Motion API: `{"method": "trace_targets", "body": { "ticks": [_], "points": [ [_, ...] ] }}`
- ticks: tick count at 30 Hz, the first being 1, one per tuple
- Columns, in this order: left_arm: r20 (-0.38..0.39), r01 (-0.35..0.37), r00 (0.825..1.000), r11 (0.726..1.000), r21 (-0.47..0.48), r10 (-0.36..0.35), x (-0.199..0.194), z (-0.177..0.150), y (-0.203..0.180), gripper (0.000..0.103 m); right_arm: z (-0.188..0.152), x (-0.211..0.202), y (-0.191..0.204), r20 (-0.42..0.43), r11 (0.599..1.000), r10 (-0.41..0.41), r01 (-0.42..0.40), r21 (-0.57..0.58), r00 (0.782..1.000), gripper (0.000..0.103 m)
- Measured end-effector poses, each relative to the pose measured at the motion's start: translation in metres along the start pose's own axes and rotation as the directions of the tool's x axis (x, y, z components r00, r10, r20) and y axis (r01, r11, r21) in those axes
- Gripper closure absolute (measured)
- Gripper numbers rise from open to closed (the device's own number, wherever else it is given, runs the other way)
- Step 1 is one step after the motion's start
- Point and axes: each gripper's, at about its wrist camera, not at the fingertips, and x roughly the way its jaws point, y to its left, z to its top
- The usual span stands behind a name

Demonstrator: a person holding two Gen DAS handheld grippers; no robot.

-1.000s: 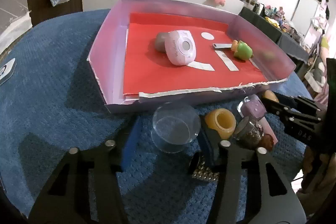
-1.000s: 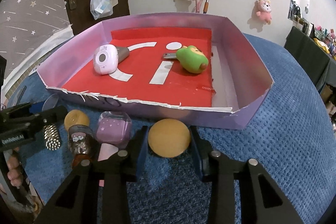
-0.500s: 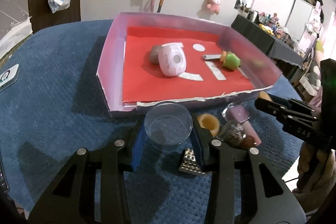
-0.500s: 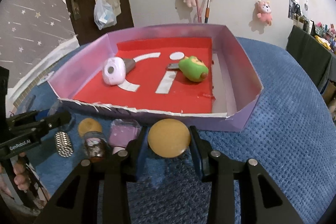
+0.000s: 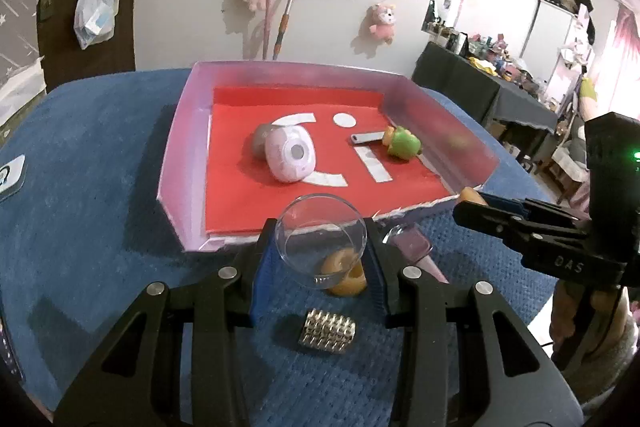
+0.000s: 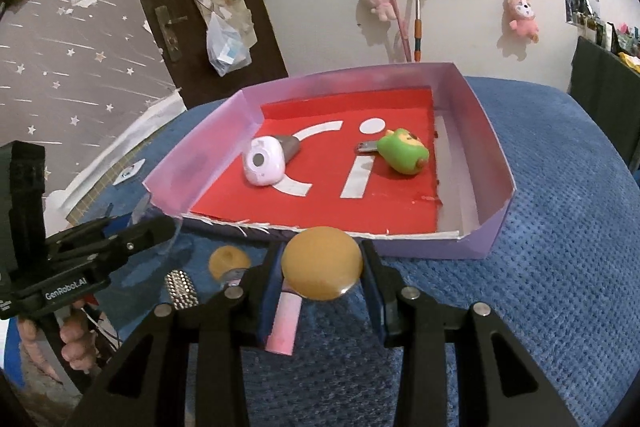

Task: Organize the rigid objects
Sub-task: 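Carry the glass cup and tan sponge over the red-lined box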

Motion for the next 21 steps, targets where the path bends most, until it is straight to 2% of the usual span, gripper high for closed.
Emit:
{"method": "trace_targets", "body": {
  "ticks": [8, 21],
  "points": [
    [0.013, 0.026, 1.000, 0.999, 0.025, -0.027, 0.006, 0.014, -0.008, 0.065, 0.012, -0.005, 0.005, 0.025, 1.000, 0.020, -0.020, -0.025, 0.999, 0.063],
    [-0.007, 0.056, 0.998, 0.998, 0.035, -0.055, 0.022, 0.030, -0.010, 0.065, 0.031, 0.003, 0.006, 0.030, 0.998, 0.036, -0.034, -0.053, 0.999, 0.063]
  ]
}}
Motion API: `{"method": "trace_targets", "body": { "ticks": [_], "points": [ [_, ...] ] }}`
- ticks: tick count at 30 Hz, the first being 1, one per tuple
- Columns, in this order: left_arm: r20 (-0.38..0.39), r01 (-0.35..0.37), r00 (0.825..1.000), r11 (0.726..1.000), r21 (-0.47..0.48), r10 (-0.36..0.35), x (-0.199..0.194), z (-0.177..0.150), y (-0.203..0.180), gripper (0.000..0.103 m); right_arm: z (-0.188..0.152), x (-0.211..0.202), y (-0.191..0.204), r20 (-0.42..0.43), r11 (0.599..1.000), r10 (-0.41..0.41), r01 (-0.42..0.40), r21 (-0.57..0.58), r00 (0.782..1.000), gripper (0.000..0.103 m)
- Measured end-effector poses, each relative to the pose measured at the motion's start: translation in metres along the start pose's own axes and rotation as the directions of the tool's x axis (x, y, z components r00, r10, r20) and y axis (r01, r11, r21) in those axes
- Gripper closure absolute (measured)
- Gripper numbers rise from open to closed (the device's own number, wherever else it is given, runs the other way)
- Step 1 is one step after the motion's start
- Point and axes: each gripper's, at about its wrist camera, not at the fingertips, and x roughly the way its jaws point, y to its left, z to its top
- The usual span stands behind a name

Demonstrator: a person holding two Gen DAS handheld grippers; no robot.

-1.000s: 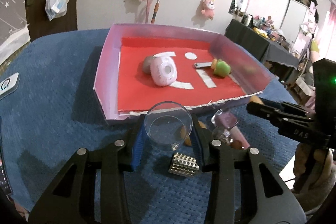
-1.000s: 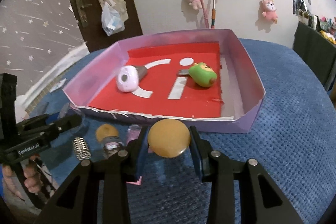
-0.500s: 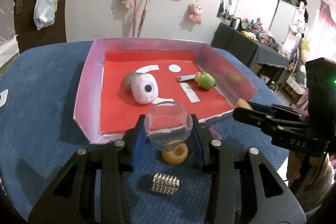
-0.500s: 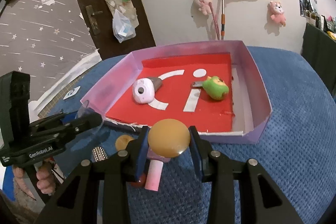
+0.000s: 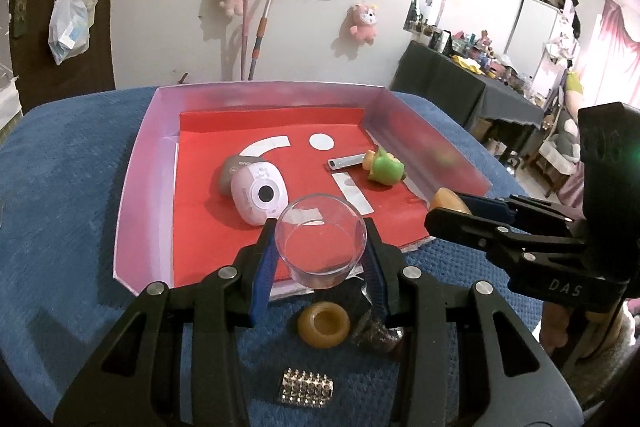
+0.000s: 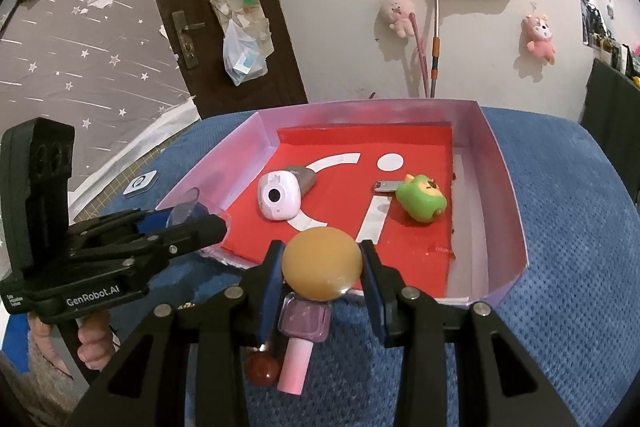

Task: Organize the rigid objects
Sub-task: 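Carry the glass cup and tan sponge over the red-lined box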

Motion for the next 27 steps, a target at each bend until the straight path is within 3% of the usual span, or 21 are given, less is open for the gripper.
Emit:
{"method": "trace_targets", "body": {
  "ticks": [14, 27],
  "points": [
    [-0.074, 0.024, 0.997, 1.000, -0.020, -0.025, 0.028, 0.012, 0.011, 0.065, 0.015, 0.025, -0.014, -0.068, 1.000, 0.012, -0.011, 0.014, 0.998, 0.063],
    [-0.185, 0.021, 0.982, 0.999, -0.046, -0.029, 0.061, 0.008, 0.022, 0.065, 0.017, 0.053, -0.021, -0.150, 1.000, 0.000, 0.003, 0.015, 0.989, 0.063]
  ]
}}
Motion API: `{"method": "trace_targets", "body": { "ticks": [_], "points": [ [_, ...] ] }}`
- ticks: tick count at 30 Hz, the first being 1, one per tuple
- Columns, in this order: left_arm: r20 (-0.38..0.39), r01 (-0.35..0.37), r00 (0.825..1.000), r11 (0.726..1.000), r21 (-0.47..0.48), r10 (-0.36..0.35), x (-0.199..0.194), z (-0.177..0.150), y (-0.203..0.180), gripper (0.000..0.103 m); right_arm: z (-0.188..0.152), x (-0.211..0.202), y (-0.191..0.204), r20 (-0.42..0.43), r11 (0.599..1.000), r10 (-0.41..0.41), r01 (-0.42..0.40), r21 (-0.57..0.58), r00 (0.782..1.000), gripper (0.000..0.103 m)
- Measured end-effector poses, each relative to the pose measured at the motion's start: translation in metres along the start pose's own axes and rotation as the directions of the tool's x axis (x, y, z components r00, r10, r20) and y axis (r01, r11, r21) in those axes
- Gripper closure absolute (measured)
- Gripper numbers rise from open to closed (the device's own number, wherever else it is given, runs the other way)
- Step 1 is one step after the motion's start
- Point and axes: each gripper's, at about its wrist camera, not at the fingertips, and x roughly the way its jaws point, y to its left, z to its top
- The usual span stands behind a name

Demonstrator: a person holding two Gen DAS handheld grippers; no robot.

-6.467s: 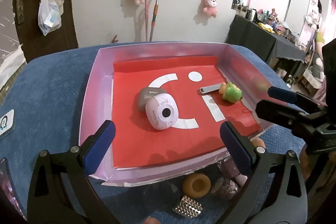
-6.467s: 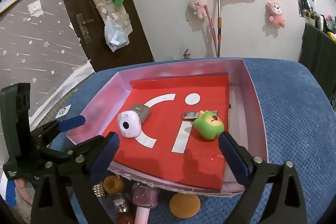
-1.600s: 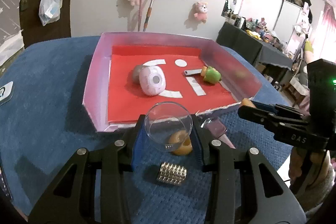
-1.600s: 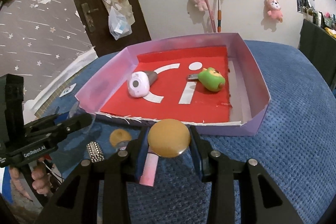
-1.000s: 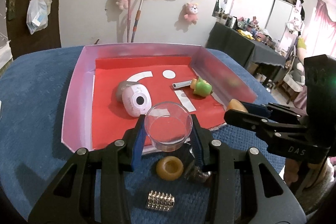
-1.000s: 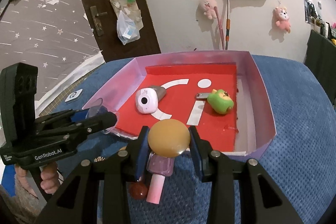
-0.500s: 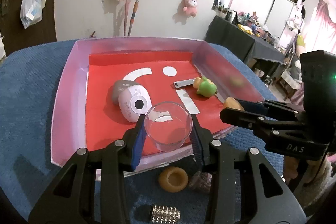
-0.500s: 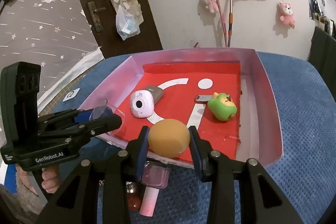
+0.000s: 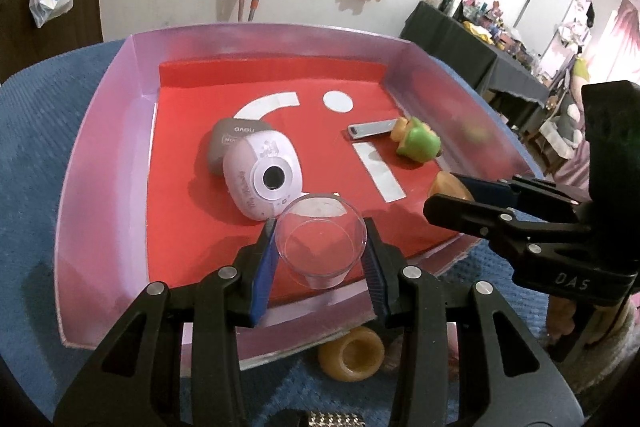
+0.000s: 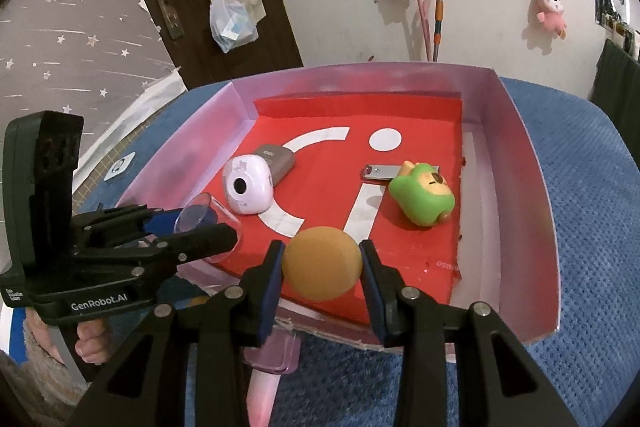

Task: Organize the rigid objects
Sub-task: 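Carry the glass cup and tan sponge over the red-lined box, then lower the glass cup and open the left gripper while the right releases the sponge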

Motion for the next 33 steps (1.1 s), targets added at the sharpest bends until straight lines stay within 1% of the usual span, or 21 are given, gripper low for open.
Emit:
{"method": "trace_targets", "body": {
  "ticks": [4, 8, 18, 21, 25, 27, 33],
  "points": [
    [-0.022, -0.008, 1.000, 1.000, -0.007, 0.008, 0.009, 0.001, 0.004, 0.066, 0.001, 0.009, -0.003, -0.015, 1.000, -0.005, 0.005, 0.004, 1.000, 0.063],
    [-0.029, -0.015, 0.999, 1.000, -0.013, 0.015, 0.015, 0.004, 0.007, 0.065, 0.004, 0.016, -0.006, -0.023, 1.000, -0.017, 0.017, 0.005, 1.000, 0.063],
    [-0.009, -0.055, 0.998, 0.998, -0.008, 0.055, 0.021, 0.012, 0.012, 0.065, 0.007, 0.036, -0.015, -0.039, 0.999, -0.041, 0.042, 0.022, 0.998, 0.063],
    [0.000, -0.064, 0.998, 0.998, -0.011, 0.064, 0.023, 0.014, 0.015, 0.065, 0.009, 0.039, -0.015, -0.035, 0.998, -0.061, 0.062, 0.019, 0.998, 0.063],
    [0.011, -0.097, 0.995, 0.995, -0.007, 0.097, 0.026, 0.018, 0.016, 0.065, 0.011, 0.042, -0.017, -0.027, 0.997, -0.079, 0.080, 0.021, 0.996, 0.063],
    [0.013, -0.096, 0.995, 0.995, -0.015, 0.096, 0.026, 0.020, 0.018, 0.065, 0.013, 0.045, -0.018, -0.021, 0.995, -0.095, 0.096, 0.020, 0.995, 0.063],
    [0.012, -0.096, 0.995, 0.995, -0.017, 0.096, 0.027, 0.021, 0.020, 0.065, 0.017, 0.048, -0.018, -0.012, 0.994, -0.107, 0.107, 0.016, 0.994, 0.063]
  ]
}}
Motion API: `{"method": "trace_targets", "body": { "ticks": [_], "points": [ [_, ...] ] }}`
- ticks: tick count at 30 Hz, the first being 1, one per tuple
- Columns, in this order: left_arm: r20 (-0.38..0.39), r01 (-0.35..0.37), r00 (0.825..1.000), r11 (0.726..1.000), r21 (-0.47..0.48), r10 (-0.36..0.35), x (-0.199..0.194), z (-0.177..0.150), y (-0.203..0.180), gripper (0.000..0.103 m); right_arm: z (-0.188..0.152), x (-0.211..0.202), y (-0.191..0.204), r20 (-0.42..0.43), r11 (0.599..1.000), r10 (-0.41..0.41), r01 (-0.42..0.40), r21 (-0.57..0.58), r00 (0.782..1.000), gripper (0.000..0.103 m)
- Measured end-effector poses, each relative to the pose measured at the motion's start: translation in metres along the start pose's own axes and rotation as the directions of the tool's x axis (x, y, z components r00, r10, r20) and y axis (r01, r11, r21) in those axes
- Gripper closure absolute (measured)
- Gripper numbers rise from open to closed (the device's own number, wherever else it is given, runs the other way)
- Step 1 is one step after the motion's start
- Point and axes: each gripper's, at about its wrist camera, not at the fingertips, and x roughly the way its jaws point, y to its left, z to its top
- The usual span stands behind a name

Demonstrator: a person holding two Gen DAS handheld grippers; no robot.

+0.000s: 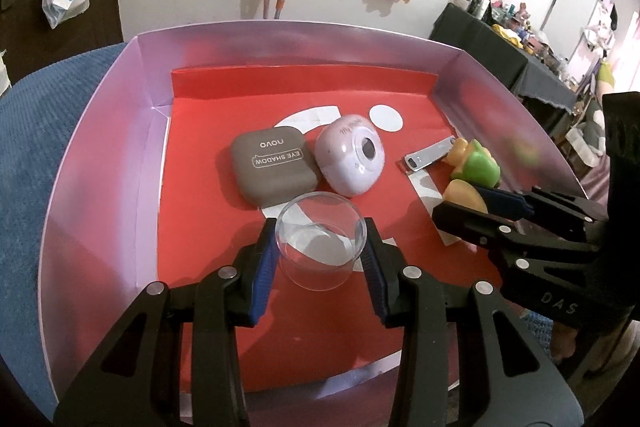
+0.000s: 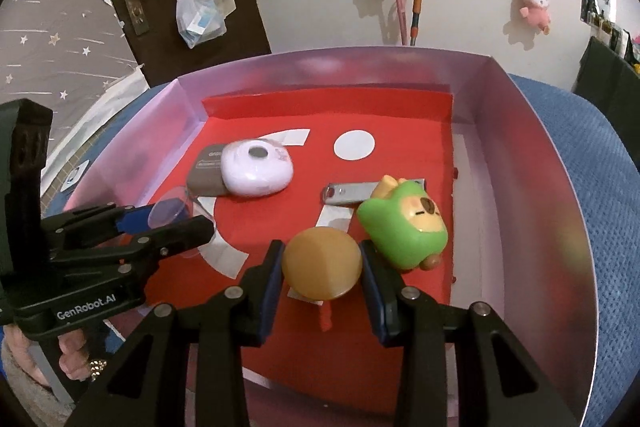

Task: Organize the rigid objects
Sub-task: 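Lower the glass cup and open the left gripper while the right releases the sponge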

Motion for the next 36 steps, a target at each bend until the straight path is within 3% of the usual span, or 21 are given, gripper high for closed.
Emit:
{"method": "trace_targets", "body": {
  "ticks": [24, 27, 29, 36],
  "points": [
    [-0.004, 0.014, 1.000, 1.000, -0.011, -0.014, 0.0007, 0.0010, -0.0003, 0.065, 0.0025, 0.0025, 0.0013, -0.005, 1.000, -0.014, 0.014, -0.020, 1.000, 0.063],
    [-0.005, 0.016, 1.000, 1.000, -0.010, -0.016, 0.0001, 0.0005, -0.0016, 0.060, 0.0026, 0.0023, 0.0006, -0.005, 1.000, -0.013, 0.013, -0.020, 1.000, 0.063],
    [0.006, 0.008, 1.000, 1.000, -0.005, -0.008, -0.0018, 0.0002, -0.0031, 0.048, 0.0025, 0.0024, 0.0015, -0.005, 1.000, -0.014, 0.014, -0.021, 1.000, 0.063],
    [0.020, 0.006, 1.000, 1.000, -0.004, -0.006, -0.0069, -0.0006, -0.0032, 0.046, 0.0021, 0.0006, 0.0034, -0.004, 1.000, -0.006, 0.006, -0.014, 1.000, 0.063]
  ]
}}
